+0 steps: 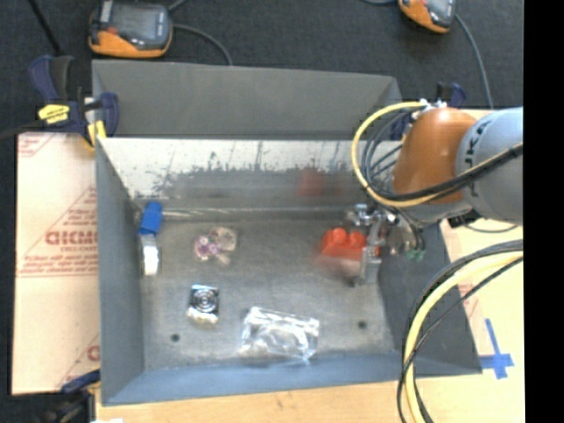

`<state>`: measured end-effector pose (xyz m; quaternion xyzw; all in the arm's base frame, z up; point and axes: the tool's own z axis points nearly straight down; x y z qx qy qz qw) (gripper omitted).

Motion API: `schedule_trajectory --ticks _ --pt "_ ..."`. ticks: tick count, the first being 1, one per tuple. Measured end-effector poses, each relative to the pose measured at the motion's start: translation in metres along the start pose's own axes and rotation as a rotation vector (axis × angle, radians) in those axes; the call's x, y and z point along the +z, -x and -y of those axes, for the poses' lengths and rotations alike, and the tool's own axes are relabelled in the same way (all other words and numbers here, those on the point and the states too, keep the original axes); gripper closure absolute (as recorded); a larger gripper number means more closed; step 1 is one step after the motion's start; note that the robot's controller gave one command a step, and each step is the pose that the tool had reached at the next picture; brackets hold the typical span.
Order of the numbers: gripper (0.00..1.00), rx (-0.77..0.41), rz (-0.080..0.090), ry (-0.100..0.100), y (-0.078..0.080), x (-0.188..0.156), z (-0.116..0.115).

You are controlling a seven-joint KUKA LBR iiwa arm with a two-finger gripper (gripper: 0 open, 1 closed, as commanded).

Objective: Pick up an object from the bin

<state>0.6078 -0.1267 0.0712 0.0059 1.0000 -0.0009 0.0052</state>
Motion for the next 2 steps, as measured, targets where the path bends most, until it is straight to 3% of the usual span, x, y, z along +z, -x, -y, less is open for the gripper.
schedule_trajectory --ticks 1,2 --pt "1.00 -0.003 -0.003 0.000 -0.002 -0.001 0.000" --pt "1.00 -0.018 0.004 -0.003 0.023 -0.134 -0.003"
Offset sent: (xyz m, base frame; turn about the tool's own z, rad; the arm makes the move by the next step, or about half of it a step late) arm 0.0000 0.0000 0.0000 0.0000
